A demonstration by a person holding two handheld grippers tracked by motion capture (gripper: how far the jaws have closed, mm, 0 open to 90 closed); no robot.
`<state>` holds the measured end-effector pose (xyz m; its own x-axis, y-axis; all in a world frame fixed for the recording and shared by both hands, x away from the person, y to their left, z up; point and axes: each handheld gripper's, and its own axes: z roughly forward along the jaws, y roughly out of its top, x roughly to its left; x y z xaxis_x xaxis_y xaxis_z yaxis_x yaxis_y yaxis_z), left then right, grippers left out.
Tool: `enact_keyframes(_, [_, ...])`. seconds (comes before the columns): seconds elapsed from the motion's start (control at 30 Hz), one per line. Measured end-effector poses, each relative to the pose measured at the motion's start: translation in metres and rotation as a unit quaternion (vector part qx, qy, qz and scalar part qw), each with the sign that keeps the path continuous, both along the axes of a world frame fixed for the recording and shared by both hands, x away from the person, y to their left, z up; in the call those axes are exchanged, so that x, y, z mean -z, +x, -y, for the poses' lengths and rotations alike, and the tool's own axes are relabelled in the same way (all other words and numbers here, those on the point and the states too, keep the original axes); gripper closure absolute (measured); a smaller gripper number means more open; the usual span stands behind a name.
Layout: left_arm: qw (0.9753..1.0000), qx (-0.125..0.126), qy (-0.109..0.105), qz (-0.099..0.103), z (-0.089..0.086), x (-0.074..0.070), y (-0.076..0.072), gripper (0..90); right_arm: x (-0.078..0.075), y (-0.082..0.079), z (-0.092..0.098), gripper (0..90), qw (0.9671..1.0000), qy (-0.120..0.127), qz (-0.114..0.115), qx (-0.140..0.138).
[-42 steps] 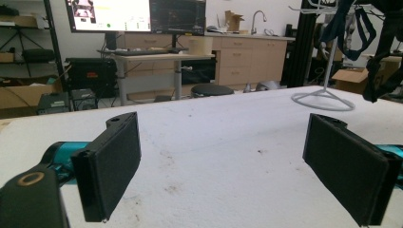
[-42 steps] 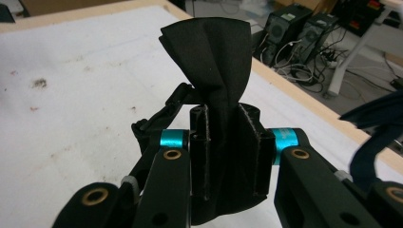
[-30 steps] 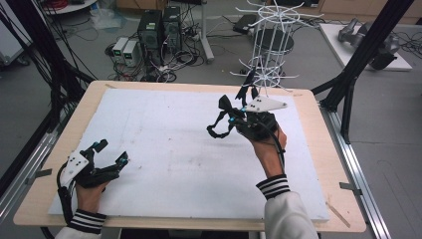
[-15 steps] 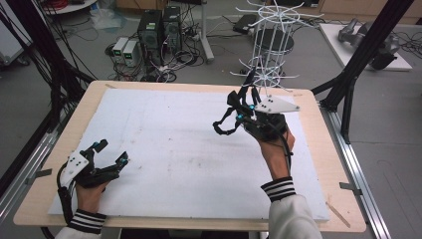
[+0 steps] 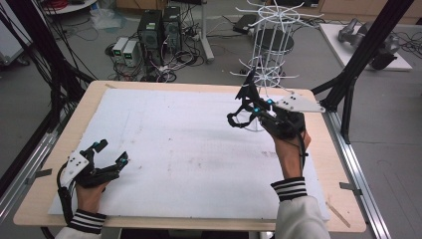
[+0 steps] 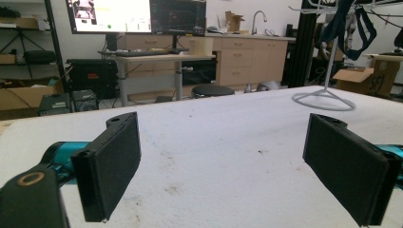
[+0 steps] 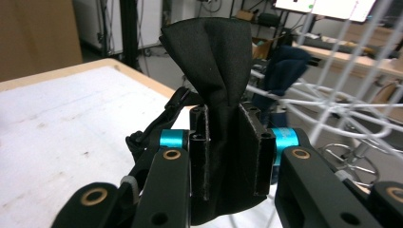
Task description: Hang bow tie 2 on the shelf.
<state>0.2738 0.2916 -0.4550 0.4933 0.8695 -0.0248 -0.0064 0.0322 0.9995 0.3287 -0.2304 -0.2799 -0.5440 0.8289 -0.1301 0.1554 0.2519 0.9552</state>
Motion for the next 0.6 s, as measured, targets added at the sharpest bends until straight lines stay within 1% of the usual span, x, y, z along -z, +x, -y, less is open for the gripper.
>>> enact_keyframes(0.07, [1.0000, 0.000, 0.000, -0.001, 0.000, 0.000, 0.000, 12.8, -0.002, 0.000, 0.005, 75.3, 1.0000, 0.003, 0.003, 0.005])
enact_keyframes(0.3, [1.0000, 0.000, 0.001, 0.000, 0.000, 0.000, 0.000, 12.8, -0.004, 0.002, 0.019, 75.3, 0.9996, 0.009, 0.002, 0.025])
enact_keyframes(0.53, [1.0000, 0.000, 0.000, 0.000, 0.000, 0.000, 0.000, 12.8, -0.005, 0.012, 0.031, 75.3, 0.9987, 0.012, -0.004, 0.049])
enact_keyframes(0.6, [1.0000, 0.000, -0.001, -0.001, 0.000, 0.000, 0.000, 12.8, -0.006, 0.015, 0.033, 75.3, 0.9984, 0.014, -0.003, 0.055])
